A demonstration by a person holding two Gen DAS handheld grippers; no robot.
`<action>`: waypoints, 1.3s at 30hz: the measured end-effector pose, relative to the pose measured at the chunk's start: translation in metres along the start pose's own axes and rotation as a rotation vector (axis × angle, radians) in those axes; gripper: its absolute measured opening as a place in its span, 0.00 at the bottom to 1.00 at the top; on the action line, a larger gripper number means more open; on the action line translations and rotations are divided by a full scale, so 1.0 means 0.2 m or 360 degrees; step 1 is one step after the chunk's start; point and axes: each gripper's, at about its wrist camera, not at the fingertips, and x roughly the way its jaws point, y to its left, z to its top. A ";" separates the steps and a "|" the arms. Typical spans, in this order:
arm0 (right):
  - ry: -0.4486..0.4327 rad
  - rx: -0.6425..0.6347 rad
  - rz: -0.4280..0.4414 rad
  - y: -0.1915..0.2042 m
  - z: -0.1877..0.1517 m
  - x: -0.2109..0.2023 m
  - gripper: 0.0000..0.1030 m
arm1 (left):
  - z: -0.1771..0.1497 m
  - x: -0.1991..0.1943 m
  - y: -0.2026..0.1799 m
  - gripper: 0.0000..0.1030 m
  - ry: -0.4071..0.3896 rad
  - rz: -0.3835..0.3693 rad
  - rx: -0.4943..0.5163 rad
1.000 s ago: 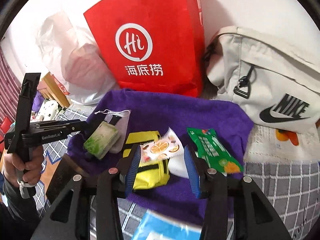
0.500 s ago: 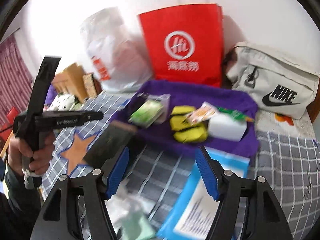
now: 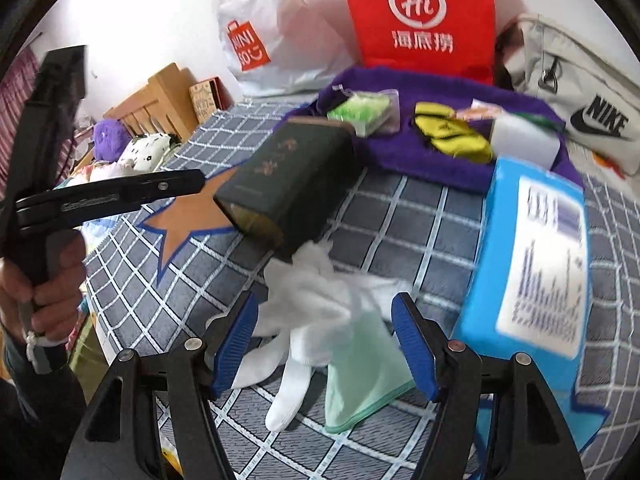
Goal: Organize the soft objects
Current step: 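Withdraw both tools from the towel toward the white gloves, then grasp the white glove with the right tool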
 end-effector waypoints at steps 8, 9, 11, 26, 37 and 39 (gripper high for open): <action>0.0067 0.0071 -0.0042 0.00 -0.07 0.10 0.68 | -0.13 -0.03 0.03 0.49 -0.0011 0.0050 0.0007; 0.0071 0.0079 -0.0029 0.00 -0.07 0.12 0.69 | -0.14 -0.03 0.03 0.49 -0.0008 0.0049 0.0004; 0.0078 0.0084 -0.0021 0.01 -0.08 0.15 0.72 | -0.16 -0.03 0.05 0.49 -0.0004 0.0048 -0.0014; 0.0029 -0.0061 -0.0170 0.11 -0.16 0.16 0.17 | -0.25 -0.04 0.14 0.49 0.0014 -0.0035 -0.0107; -0.0107 -0.0056 -0.0015 0.07 -0.30 -0.15 0.16 | -0.31 -0.05 0.02 0.49 0.0046 -0.0067 -0.0092; -0.0130 -0.0041 -0.0046 0.02 -0.34 -0.19 0.16 | -0.32 -0.04 -0.03 0.49 0.0049 -0.0069 -0.0078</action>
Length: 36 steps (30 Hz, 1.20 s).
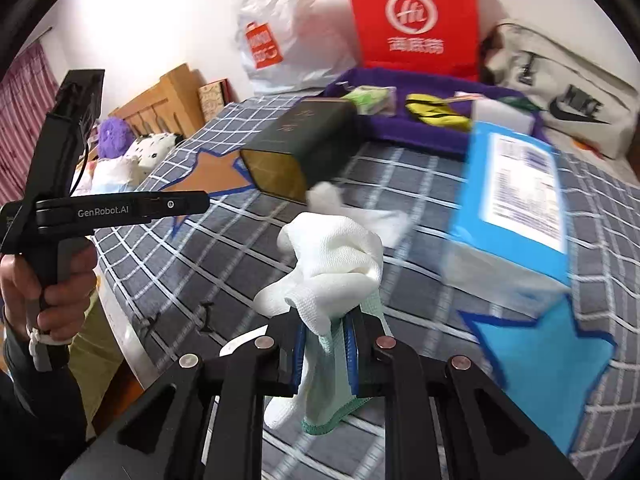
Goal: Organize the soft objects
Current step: 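Grasp the white glove with the right tool, then lift the white glove with the right tool while the left tool grasps the white tissue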
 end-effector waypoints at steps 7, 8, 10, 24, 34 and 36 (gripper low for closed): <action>-0.0022 0.0054 -0.0193 -0.21 -0.12 -0.10 0.17 | -0.03 0.11 -0.21 0.49 0.0063 -0.0017 0.0072; -0.0034 0.0058 -0.0210 -0.23 -0.13 -0.10 0.17 | -0.03 0.12 -0.24 0.49 0.0066 -0.0016 0.0088; -0.0044 0.0082 -0.0212 -0.29 -0.16 -0.11 0.17 | -0.03 0.15 -0.30 0.49 0.0060 -0.0008 0.0122; -0.0037 0.0167 -0.0053 -0.45 -0.24 0.00 0.18 | 0.07 0.38 -0.46 0.49 0.0064 0.0071 -0.0062; -0.0067 0.0125 0.0037 -0.48 -0.23 0.01 0.18 | 0.07 0.44 -0.52 0.35 0.0014 0.0257 -0.0020; -0.0068 0.0126 0.0047 -0.48 -0.23 0.01 0.18 | 0.06 0.44 -0.54 0.27 0.0018 0.0262 0.0047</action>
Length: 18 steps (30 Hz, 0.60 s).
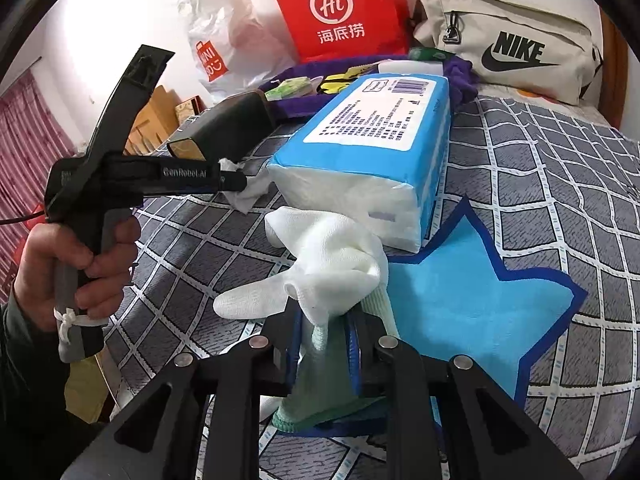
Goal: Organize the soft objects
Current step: 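Lift the white glove with the right tool while the left tool grasps the white tissue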
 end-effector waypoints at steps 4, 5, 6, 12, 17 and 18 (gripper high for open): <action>-0.0012 -0.0007 -0.0008 0.01 0.00 -0.01 0.18 | -0.01 -0.01 0.00 0.21 0.0026 -0.0032 0.0044; -0.0019 -0.0023 -0.0026 0.02 -0.01 -0.01 0.18 | -0.01 -0.02 0.00 0.21 0.0031 -0.0039 0.0049; -0.0022 -0.0033 -0.0046 0.03 -0.01 -0.02 0.18 | -0.02 -0.03 0.01 0.21 0.0040 -0.0048 0.0054; 0.0017 -0.0012 -0.0129 0.07 -0.02 -0.04 0.17 | -0.10 -0.09 0.11 0.21 0.0078 -0.0034 0.0067; 0.0057 -0.0025 -0.0215 0.10 -0.06 -0.07 0.18 | -0.18 -0.15 0.26 0.21 0.0096 -0.0030 0.0065; 0.0064 -0.0020 -0.0229 0.10 -0.07 -0.08 0.18 | -0.20 -0.17 0.29 0.21 0.0100 -0.0012 0.0066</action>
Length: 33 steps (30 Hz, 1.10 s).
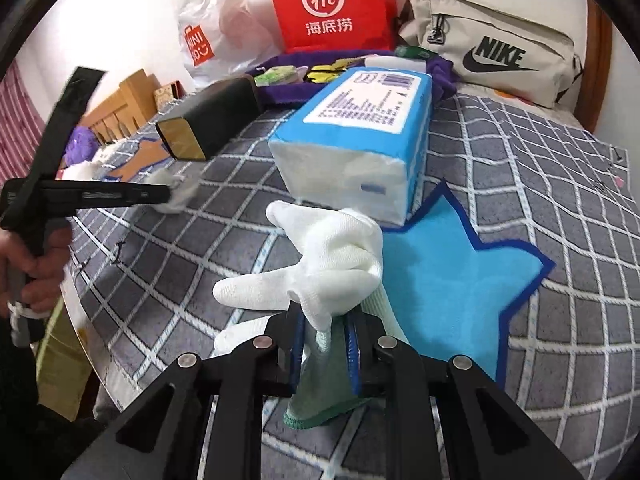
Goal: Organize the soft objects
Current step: 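Lift the white glove with the right tool while the left tool grasps the white tissue, then carry the glove and tissue toward the purple towel with both tools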
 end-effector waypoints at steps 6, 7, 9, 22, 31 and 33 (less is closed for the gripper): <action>-0.0049 0.0098 -0.0024 -0.02 -0.03 -0.06 0.66 | -0.04 -0.01 0.09 0.30 -0.0032 -0.0058 0.0024; -0.0070 0.0106 -0.0029 -0.02 -0.02 -0.06 0.67 | -0.03 -0.01 0.10 0.37 -0.0037 -0.0057 0.0021; -0.0074 0.0122 -0.0078 -0.02 -0.01 -0.06 0.70 | -0.03 0.00 0.11 0.48 -0.0040 -0.0052 0.0014; -0.0041 0.0122 -0.0251 0.03 0.10 0.11 0.33 | 0.00 0.01 0.15 0.25 -0.0149 -0.0108 -0.0008; -0.0031 0.0052 -0.0112 0.11 0.18 0.01 0.26 | 0.06 -0.11 0.25 0.24 -0.0173 -0.0138 -0.0070; -0.0075 0.0029 -0.0070 0.15 0.21 -0.04 0.26 | 0.07 -0.15 0.26 0.24 -0.0200 -0.0138 -0.0070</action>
